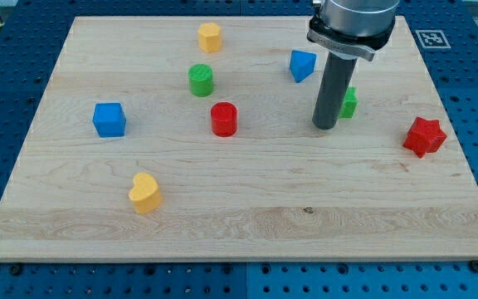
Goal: Push the green star to the right of the board
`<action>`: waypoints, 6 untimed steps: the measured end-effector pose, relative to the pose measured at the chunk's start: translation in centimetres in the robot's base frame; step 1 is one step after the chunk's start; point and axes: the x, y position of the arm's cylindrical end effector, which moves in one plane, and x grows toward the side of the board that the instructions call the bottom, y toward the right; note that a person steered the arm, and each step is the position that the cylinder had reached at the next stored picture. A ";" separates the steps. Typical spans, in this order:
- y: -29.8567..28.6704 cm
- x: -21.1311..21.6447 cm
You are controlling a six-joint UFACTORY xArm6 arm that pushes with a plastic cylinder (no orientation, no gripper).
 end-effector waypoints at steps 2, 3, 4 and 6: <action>1.0 -1.4; 4.0 -3.3; 4.0 -3.3; 3.2 -5.0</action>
